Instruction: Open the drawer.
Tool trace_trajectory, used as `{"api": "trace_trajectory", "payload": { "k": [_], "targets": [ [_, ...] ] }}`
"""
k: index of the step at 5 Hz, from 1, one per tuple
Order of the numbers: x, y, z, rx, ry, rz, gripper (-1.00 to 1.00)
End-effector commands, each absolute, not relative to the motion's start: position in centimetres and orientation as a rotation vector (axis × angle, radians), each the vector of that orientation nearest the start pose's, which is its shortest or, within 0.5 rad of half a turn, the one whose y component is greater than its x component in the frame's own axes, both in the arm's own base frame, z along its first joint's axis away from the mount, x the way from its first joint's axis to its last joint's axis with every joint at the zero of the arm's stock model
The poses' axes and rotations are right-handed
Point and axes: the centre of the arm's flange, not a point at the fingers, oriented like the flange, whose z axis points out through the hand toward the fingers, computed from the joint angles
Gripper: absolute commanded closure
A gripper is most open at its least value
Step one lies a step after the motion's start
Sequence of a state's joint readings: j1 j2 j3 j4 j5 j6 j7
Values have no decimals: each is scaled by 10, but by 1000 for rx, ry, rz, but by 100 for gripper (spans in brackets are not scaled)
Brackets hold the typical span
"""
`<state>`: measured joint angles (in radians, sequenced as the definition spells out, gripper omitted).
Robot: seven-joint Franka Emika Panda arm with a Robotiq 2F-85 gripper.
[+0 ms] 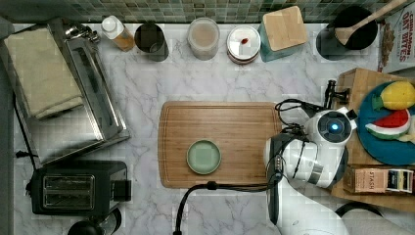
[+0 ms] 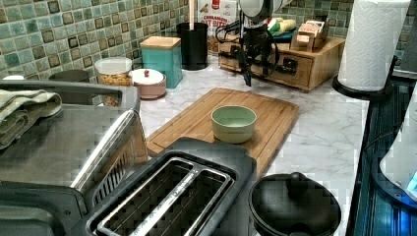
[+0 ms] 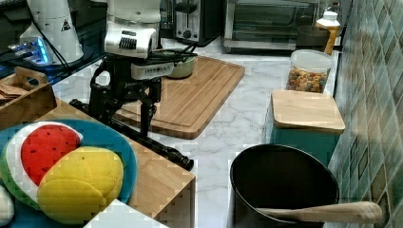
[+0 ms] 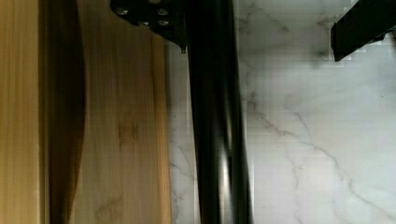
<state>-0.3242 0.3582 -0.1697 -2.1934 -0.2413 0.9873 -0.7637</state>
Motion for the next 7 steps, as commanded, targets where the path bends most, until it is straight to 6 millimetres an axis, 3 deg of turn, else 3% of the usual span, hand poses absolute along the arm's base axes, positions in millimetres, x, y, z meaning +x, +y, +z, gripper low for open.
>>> {"api": "trace_trajectory", "payload": {
  "k": [1,2,3,5,6,7],
  "targets": [
    [558,-106,260,-3179,302,-12,-100],
    [571,-61,258,-3211,242,-13,-100],
    [583,-28,262,-3179,348,-21,-100],
    [581,24,255,-3181,464,-146,-100],
    [587,35,255,-3123,480,-107,-100],
    [592,51,259,-3095,601,-150,-100]
  ]
}}
